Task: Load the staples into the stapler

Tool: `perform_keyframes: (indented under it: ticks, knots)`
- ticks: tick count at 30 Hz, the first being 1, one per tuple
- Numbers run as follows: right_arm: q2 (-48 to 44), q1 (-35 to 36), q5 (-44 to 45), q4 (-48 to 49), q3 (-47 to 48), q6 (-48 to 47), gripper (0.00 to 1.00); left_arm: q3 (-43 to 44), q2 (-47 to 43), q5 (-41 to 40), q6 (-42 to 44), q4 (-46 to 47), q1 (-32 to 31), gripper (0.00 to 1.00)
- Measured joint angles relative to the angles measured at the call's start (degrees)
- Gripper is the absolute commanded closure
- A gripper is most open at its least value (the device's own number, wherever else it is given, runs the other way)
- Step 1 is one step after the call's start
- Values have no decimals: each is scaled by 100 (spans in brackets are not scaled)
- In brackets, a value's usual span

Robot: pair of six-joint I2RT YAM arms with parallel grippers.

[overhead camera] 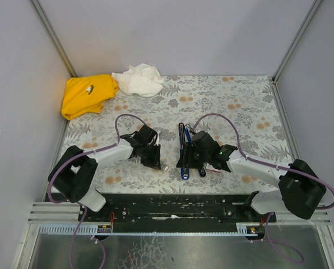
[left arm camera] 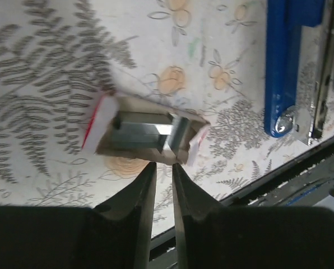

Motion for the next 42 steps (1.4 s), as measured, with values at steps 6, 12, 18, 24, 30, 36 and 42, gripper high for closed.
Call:
perform_keyframes:
  ticks: [6, 12, 18, 24, 30, 36, 42]
  knots:
    - [105, 81, 219, -356, 293, -315, 46, 0, -149, -68, -20, 20, -116, 69]
    - [708, 343, 402, -723, 1307, -1204, 46, 63, -973, -476, -2, -83, 396, 47]
    - [1825, 728, 693, -1008, 2308, -2199, 48, 238, -1871, -1117, 2, -26, 1421, 16]
    - [2717, 1025, 879, -1040, 2931, -2850, 51, 210, -2483, -1692, -11, 48, 1829, 10]
    - [3279, 1110, 977, -1062, 3366, -3399, 57, 81, -2839, -2035, -15, 57, 1891, 9]
    - [3578, 1139, 1012, -1084, 3604, -3724, 65, 79, -2852, -2168, -17, 59, 1897, 8]
    - [3681, 1165, 1012, -1102, 3711, -3897, 71, 79, -2852, -2177, -17, 59, 1945, 8]
